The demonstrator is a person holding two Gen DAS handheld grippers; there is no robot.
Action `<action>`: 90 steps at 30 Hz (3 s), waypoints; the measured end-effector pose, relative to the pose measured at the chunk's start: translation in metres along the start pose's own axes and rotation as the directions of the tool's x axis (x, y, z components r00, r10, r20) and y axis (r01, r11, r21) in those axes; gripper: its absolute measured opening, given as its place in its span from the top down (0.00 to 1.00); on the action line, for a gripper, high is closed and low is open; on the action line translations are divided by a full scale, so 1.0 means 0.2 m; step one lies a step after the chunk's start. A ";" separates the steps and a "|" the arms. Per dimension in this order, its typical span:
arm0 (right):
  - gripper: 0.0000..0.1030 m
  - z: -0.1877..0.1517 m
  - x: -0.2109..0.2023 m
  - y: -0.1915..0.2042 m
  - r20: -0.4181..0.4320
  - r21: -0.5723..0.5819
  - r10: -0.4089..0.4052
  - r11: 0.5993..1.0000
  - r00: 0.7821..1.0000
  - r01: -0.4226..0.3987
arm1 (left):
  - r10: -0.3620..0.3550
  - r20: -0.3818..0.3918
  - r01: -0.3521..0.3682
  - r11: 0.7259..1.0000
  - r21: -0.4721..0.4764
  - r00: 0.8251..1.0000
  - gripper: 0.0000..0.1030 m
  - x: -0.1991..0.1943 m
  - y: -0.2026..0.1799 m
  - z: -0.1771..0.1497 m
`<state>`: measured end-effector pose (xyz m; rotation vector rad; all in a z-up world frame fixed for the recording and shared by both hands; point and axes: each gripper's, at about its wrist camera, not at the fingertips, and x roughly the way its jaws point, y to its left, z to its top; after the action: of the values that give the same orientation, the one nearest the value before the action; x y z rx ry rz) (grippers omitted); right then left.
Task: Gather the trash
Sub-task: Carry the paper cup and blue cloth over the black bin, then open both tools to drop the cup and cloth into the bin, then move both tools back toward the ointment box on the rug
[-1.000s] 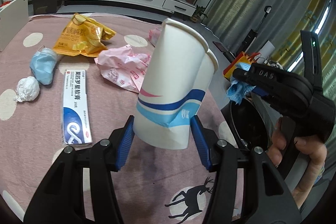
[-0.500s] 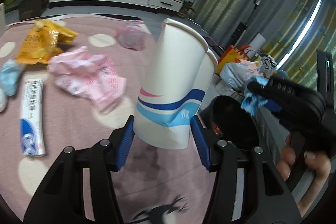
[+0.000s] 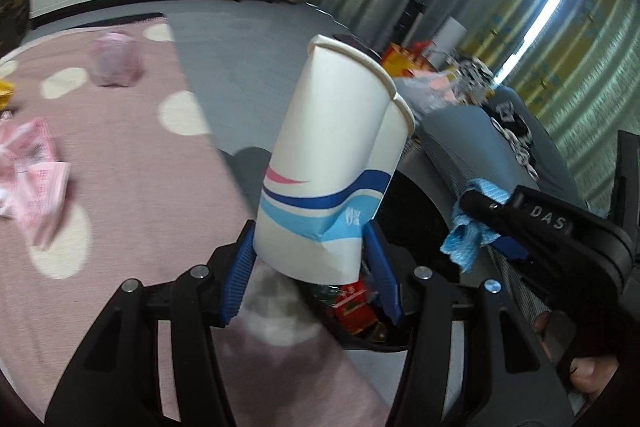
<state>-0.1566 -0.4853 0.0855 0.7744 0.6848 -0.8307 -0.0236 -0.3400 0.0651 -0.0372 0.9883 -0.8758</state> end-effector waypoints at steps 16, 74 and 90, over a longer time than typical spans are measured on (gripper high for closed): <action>0.65 0.04 0.12 -0.27 -0.066 0.139 -0.070 0.987 0.995 0.079 | -0.040 -0.130 0.050 0.996 0.071 0.991 0.56 0.32 -0.20 -0.07; 0.11 -0.79 -0.02 1.24 -0.248 -0.602 0.223 0.727 0.943 -0.331 | 0.528 0.069 -0.421 0.744 -0.518 0.847 0.03 -1.00 1.46 -0.30; 0.11 -1.23 0.02 1.46 -0.453 -0.661 0.221 0.566 0.864 -0.492 | 0.536 0.065 -0.394 0.692 -0.604 0.842 0.04 -1.09 1.65 -0.37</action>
<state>0.0355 -0.1579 0.0442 0.2318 1.0314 0.0359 0.0746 0.0504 0.0441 -0.3808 0.9405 -0.0643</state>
